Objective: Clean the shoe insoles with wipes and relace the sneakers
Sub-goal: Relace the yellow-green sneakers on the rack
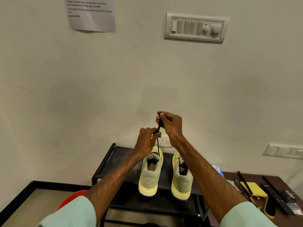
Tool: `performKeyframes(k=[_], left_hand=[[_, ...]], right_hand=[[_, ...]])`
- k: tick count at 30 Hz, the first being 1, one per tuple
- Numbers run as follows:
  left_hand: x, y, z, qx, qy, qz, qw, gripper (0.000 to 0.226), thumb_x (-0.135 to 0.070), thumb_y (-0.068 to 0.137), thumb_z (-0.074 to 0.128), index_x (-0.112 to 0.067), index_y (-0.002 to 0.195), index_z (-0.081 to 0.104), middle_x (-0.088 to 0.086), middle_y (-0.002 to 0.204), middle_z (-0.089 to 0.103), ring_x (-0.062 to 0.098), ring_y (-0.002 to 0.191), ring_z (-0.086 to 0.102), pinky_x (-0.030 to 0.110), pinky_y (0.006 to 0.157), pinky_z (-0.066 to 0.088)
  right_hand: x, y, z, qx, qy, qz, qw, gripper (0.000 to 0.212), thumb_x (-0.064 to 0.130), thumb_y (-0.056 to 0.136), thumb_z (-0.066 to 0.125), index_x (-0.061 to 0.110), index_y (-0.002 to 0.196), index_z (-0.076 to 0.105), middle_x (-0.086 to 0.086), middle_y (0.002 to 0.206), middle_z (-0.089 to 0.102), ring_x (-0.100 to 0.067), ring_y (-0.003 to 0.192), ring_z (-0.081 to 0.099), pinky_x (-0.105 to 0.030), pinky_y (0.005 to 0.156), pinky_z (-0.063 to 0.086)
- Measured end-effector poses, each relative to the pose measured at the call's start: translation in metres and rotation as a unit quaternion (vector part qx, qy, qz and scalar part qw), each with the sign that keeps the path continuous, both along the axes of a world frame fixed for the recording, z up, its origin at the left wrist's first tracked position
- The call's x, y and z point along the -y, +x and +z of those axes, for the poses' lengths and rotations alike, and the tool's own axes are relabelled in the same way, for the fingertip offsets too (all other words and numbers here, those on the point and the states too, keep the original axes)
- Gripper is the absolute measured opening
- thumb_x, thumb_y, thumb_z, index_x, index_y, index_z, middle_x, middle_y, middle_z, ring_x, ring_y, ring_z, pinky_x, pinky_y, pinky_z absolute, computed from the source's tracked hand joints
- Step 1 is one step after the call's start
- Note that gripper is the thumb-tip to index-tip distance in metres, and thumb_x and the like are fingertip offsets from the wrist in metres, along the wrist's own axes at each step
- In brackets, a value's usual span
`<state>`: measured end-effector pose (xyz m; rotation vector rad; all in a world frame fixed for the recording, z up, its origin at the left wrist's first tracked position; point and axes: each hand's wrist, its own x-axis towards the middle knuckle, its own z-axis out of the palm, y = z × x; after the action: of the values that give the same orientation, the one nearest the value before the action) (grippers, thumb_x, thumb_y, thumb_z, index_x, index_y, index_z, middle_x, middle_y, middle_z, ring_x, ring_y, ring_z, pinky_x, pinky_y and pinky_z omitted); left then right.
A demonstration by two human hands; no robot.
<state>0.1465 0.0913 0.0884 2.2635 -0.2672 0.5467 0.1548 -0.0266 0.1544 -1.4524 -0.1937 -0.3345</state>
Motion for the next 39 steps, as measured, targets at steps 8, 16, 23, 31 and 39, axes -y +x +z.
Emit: performKeyframes(k=[8, 16, 23, 31, 39], left_hand=[[-0.045, 0.012, 0.038, -0.122, 0.041, -0.084, 0.988, 0.022, -0.041, 0.087, 0.075, -0.020, 0.089, 0.083, -0.007, 0.065, 0.068, 0.003, 0.055, 0.051, 0.017, 0.057, 0.039], [-0.045, 0.016, 0.055, -0.276, -0.088, -0.104, 0.952, 0.026, -0.028, 0.079, 0.085, -0.008, 0.095, 0.081, 0.008, 0.074, 0.072, 0.009, 0.062, 0.058, 0.020, 0.064, 0.053], [-0.021, 0.013, 0.053, -0.184, 0.028, -0.001, 0.983, 0.015, -0.021, 0.078, 0.087, -0.010, 0.088, 0.082, 0.008, 0.074, 0.077, 0.016, 0.065, 0.075, 0.024, 0.065, 0.061], [-0.005, 0.014, 0.059, -0.165, -0.037, 0.091, 0.981, 0.013, -0.017, 0.071, 0.085, -0.007, 0.074, 0.078, 0.003, 0.063, 0.073, 0.013, 0.064, 0.073, 0.029, 0.069, 0.062], [-0.006, 0.005, 0.045, -0.199, -0.186, 0.106, 0.956, 0.012, -0.010, 0.071, 0.083, -0.001, 0.071, 0.075, 0.008, 0.059, 0.072, 0.021, 0.064, 0.075, 0.037, 0.073, 0.064]], right_hand=[[0.033, 0.001, -0.043, 0.057, -0.148, -0.098, 0.982, 0.016, 0.021, 0.091, 0.077, 0.012, 0.104, 0.080, -0.004, 0.095, 0.079, -0.014, 0.085, 0.075, -0.036, 0.072, 0.065], [0.032, -0.020, -0.102, 0.033, -0.105, -0.054, 0.992, 0.022, 0.009, 0.088, 0.078, 0.010, 0.111, 0.079, -0.003, 0.097, 0.079, -0.015, 0.083, 0.077, -0.038, 0.070, 0.065], [0.004, -0.008, -0.114, 0.024, -0.191, -0.026, 0.981, 0.014, 0.017, 0.097, 0.067, 0.018, 0.101, 0.081, 0.007, 0.084, 0.077, -0.011, 0.076, 0.073, -0.039, 0.071, 0.063], [-0.003, -0.002, -0.103, -0.006, -0.163, 0.028, 0.986, 0.016, 0.019, 0.100, 0.065, 0.012, 0.101, 0.078, 0.020, 0.068, 0.069, 0.000, 0.063, 0.062, -0.029, 0.068, 0.054], [-0.007, -0.005, -0.107, -0.032, -0.092, 0.022, 0.995, 0.016, 0.016, 0.098, 0.067, 0.007, 0.101, 0.079, -0.004, 0.088, 0.079, -0.003, 0.068, 0.068, -0.023, 0.062, 0.054]])
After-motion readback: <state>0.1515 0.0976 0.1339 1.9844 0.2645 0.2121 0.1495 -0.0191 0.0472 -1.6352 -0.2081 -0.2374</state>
